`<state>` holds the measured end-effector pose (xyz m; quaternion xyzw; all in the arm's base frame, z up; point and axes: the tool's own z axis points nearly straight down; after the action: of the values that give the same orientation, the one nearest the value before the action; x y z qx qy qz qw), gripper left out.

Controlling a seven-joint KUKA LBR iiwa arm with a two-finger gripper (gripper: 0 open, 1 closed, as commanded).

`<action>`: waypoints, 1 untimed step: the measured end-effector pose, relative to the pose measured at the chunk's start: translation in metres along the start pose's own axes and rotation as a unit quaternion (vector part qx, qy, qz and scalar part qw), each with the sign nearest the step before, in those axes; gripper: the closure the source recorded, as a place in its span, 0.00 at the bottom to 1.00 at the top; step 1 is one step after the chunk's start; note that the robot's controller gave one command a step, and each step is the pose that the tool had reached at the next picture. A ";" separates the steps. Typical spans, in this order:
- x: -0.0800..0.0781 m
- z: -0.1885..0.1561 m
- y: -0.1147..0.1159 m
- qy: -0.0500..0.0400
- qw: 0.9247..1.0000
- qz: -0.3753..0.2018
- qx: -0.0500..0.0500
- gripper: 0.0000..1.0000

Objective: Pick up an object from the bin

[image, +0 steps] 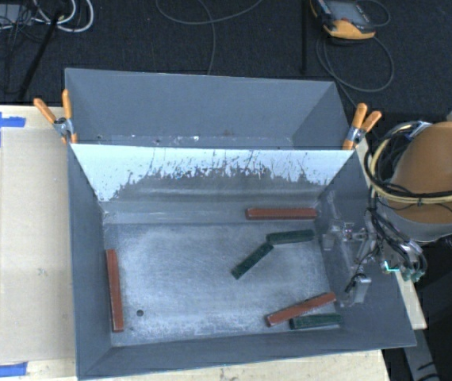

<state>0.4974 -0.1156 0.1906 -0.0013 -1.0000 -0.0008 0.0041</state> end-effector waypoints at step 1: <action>0.017 0.120 -0.019 -0.010 0.997 -0.073 0.002 0.00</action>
Offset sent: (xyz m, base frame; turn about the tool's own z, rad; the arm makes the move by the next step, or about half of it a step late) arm -0.0211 -0.0195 -0.1183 -0.1494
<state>0.4797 -0.1348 0.0711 0.0719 -0.9974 0.0007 -0.0059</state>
